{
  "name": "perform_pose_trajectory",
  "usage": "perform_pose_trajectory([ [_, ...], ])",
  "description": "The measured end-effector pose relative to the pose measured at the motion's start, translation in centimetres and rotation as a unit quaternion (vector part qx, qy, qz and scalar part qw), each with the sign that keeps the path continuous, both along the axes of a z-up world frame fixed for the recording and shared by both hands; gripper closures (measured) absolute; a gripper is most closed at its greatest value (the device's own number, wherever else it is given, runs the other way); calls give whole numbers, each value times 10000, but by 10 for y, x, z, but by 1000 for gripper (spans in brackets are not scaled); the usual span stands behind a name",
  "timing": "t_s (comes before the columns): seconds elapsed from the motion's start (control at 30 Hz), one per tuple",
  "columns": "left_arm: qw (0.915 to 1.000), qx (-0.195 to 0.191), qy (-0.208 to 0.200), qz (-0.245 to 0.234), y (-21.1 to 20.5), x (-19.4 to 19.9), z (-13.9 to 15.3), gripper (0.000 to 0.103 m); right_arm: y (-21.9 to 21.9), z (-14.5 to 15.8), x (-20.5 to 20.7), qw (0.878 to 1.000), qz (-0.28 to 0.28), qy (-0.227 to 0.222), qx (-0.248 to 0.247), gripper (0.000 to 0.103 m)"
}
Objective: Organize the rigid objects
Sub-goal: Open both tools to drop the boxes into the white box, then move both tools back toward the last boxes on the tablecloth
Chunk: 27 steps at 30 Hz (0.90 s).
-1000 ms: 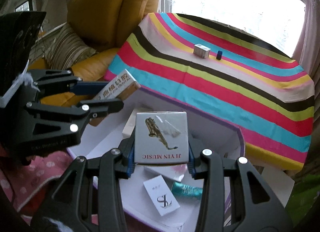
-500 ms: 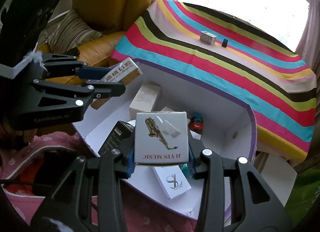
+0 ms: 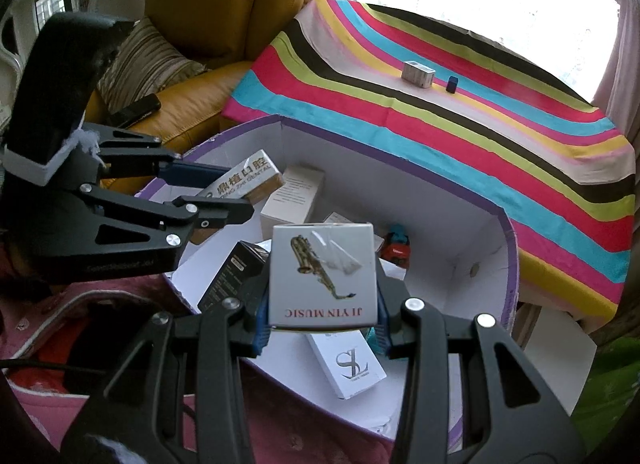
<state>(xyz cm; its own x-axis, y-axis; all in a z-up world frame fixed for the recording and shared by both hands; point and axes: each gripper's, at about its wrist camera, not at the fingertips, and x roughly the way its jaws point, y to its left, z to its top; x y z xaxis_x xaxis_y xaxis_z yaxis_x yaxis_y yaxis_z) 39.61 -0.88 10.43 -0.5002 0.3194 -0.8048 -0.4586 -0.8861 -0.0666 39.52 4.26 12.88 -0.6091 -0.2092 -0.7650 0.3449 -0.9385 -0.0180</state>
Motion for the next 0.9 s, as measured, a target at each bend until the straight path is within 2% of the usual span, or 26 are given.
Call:
perform_pose_trajectory([
  [0.07, 10000, 36, -49, 20, -2, 0, -1, 70, 0, -1, -1, 10000, 29, -7, -32, 58],
  [0.13, 10000, 32, -75, 54, -4, -1, -2, 62, -1, -1, -1, 9999, 67, -22, -82, 56],
  [0.17, 9999, 29, -71, 74, -4, 0, -2, 50, -1, -1, -1, 9999, 79, -23, -101, 49],
  [0.2, 9999, 36, -60, 95, -5, 0, -1, 39, -1, 0, -1, 9999, 97, -24, -132, 36],
  [0.23, 9999, 50, -37, 116, -6, 0, 0, 35, -2, 0, 0, 9998, 122, -17, -152, 28],
  [0.27, 9999, 62, -11, 131, -8, 0, 1, 31, -3, 1, 1, 9998, 142, 2, -154, 27],
  [0.47, 9996, 93, -47, 257, -13, -2, 0, 22, -2, 0, 0, 9998, 118, -6, -159, 26],
  [0.9, 9994, 191, -114, 249, -14, -4, -4, 22, 6, -4, -4, 9997, 27, -61, -229, 25],
])
